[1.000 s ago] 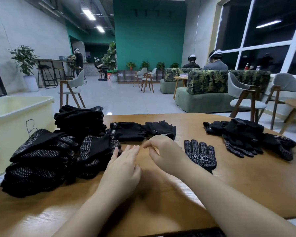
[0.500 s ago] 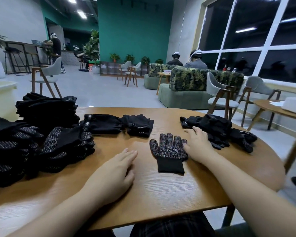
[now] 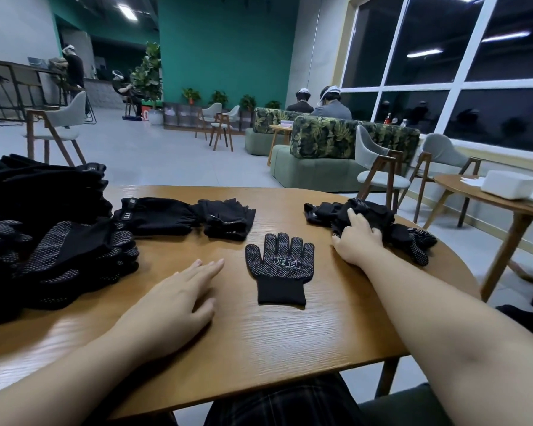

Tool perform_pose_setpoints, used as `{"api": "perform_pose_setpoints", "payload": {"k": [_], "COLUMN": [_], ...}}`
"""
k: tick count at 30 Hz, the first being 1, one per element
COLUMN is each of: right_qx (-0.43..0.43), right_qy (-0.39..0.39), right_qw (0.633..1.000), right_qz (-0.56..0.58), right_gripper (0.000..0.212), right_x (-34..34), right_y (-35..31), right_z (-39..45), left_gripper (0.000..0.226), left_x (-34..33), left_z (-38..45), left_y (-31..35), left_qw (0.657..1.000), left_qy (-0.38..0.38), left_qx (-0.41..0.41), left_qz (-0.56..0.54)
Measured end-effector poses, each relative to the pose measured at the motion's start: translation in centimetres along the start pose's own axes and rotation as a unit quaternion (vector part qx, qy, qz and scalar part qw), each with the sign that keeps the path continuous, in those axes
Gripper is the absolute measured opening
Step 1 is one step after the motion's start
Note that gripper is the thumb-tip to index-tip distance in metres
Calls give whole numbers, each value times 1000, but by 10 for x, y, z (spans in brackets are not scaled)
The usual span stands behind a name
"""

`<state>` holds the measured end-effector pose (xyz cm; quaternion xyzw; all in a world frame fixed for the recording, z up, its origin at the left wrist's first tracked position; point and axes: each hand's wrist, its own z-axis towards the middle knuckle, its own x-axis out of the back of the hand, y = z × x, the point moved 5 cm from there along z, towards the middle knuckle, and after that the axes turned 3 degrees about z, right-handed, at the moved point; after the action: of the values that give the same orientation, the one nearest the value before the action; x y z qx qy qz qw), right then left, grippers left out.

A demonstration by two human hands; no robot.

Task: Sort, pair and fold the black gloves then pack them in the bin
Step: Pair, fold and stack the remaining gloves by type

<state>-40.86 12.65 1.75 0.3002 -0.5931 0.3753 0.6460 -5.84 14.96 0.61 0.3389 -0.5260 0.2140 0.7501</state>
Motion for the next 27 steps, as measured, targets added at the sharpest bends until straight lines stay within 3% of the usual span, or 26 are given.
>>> {"api": "perform_pose_setpoints", "payload": {"k": [5,9,15,18,23,27], "right_qx": [-28,-15,24,11,18,15], "right_qy": [-1,100,238,224,183,166], "right_qw": [999,988,938,942,959,975], "right_qz": [23,116,251,249,218,147], "right_gripper": [56,47,21,13,40,30], "right_x": [-8,-7,9,9,5,3], "right_y": [1,4,13,15,8,6], "right_z": [-6,-12,-28,-31,-33,-33], "left_gripper": [61,61,60,60,60,60], "left_x": [2,3,4,4,6,6], "left_z": [1,0,-1,-2,-2,-3], "left_y": [1,2,2,3,4,4], "left_qw": [1000,1000,1000,1000,999,999], "left_qy": [5,2,0,0,6,8], "left_qx": [7,16,25,26,25,24], "left_qz": [-7,-6,-12,-15,-20,-22]}}
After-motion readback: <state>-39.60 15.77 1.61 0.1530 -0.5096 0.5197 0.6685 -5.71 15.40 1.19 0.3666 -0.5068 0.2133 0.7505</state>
